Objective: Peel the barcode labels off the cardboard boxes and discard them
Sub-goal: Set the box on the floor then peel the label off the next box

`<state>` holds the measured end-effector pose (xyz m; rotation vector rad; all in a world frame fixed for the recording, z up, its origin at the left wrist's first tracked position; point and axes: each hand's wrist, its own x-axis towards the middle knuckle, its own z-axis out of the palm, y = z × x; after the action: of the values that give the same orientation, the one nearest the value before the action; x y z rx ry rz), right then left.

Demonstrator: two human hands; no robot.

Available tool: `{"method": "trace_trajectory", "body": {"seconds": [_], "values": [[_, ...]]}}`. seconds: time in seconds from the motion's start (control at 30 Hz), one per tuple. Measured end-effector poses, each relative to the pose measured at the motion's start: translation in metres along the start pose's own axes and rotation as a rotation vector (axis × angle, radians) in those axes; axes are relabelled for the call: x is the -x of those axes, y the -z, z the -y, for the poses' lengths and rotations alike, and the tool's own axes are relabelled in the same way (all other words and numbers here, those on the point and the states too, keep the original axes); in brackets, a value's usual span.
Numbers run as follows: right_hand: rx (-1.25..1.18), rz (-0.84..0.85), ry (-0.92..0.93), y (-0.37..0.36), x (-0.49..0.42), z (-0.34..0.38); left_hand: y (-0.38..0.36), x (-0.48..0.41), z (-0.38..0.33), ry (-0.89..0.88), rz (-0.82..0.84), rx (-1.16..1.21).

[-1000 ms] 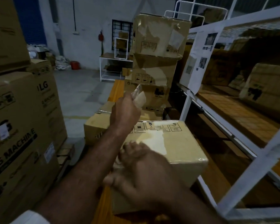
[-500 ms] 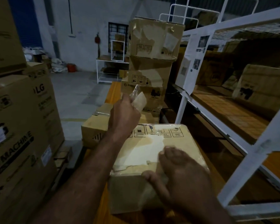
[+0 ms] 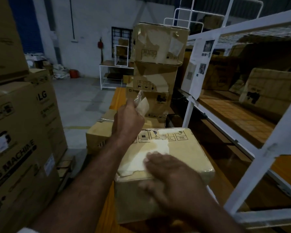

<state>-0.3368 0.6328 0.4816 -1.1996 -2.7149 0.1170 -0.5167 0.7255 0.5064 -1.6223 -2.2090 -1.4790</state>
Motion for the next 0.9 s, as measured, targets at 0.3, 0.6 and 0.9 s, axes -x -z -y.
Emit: {"method": "trace_trajectory", "body": {"seconds": [0.3,0.6,0.9], "values": [[0.032,-0.013,0.053,0.003,-0.002,0.010,0.000,-0.002,0.003,0.014,0.034,0.057],[-0.211,-0.209,-0.552,0.022,0.007,-0.068,0.012,0.001,0.005,0.025,0.116,0.277],[-0.635,-0.262,-0.729,0.000,0.001,-0.067,0.051,0.044,0.040,0.368,-0.186,0.722]]}}
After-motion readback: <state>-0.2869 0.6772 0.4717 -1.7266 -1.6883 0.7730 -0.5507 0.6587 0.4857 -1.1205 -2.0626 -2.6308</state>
